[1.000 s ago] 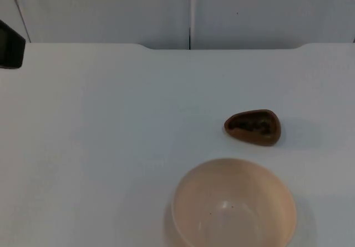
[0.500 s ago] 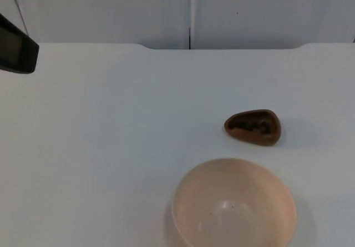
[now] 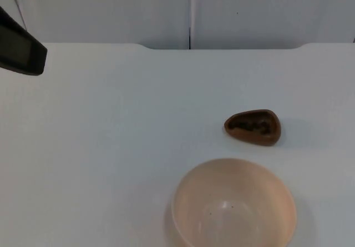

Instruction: Pick up the bowl with the left hand and pour the coffee beans from the cup into the bowl with the right hand.

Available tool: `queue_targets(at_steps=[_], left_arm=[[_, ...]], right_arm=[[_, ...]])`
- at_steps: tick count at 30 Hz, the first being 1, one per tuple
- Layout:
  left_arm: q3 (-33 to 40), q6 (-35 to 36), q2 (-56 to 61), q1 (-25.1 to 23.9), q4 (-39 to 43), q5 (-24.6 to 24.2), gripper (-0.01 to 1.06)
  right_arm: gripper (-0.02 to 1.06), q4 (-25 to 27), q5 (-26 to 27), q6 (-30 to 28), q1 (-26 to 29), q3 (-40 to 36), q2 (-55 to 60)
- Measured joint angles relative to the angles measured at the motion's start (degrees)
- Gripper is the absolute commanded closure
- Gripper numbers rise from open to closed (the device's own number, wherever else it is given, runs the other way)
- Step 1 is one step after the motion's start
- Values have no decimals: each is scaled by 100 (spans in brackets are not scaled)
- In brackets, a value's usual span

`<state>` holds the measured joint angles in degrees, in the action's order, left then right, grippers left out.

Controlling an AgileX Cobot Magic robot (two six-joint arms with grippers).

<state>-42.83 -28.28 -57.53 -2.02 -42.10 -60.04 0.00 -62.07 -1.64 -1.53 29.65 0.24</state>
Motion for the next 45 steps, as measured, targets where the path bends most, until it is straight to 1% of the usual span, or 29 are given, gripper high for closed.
queue_targets(at_steps=[3, 5, 7, 8, 10, 12, 13, 17, 18, 21, 22, 23, 27, 28, 31, 32, 36, 42, 45], left_arm=[[-27, 0, -157, 95, -5, 45, 0], [-130, 0, -307, 301, 51, 79, 0], [-283, 65, -476, 644, 158, 135, 0], [-283, 65, -476, 644, 158, 135, 0], [-472, 332, -684, 1020, 427, 259, 0], [-630, 712, -878, 1451, 877, 418, 0], [-630, 712, -878, 1451, 877, 418, 0], [-868, 1356, -1279, 2191, 1540, 587, 0], [-868, 1356, -1279, 2191, 1540, 587, 0], [-1024, 1802, -1564, 2683, 1786, 874, 0], [-1059, 1964, -1636, 2794, 1875, 980, 0], [-1059, 1964, -1636, 2794, 1875, 980, 0], [-1092, 2443, -1935, 3251, 2136, 1360, 0], [-1092, 2443, -1935, 3251, 2136, 1360, 0], [-1092, 2717, -2288, 3556, 2248, 1523, 0], [-1092, 2717, -2288, 3556, 2248, 1523, 0], [-1092, 2954, -2703, 3806, 2410, 1629, 0], [-1092, 3083, -3053, 3868, 2422, 1789, 0], [-1092, 3215, -3257, 3868, 2446, 1956, 0]], right_arm=[[-1, 0, 0, 0, 0, 0, 0], [-1, 0, 0, 0, 0, 0, 0], [-1, 0, 0, 0, 0, 0, 0], [-1, 0, 0, 0, 0, 0, 0], [-1, 0, 0, 0, 0, 0, 0], [-1, 0, 0, 0, 0, 0, 0], [-1, 0, 0, 0, 0, 0, 0], [-1, 0, 0, 0, 0, 0, 0], [-1, 0, 0, 0, 0, 0, 0], [-1, 0, 0, 0, 0, 0, 0], [-1, 0, 0, 0, 0, 0, 0], [-1, 0, 0, 0, 0, 0, 0], [-1, 0, 0, 0, 0, 0, 0], [-1, 0, 0, 0, 0, 0, 0], [-1, 0, 0, 0, 0, 0, 0], [-1, 0, 0, 0, 0, 0, 0], [-1, 0, 0, 0, 0, 0, 0], [-1, 0, 0, 0, 0, 0, 0], [-1, 0, 0, 0, 0, 0, 0]])
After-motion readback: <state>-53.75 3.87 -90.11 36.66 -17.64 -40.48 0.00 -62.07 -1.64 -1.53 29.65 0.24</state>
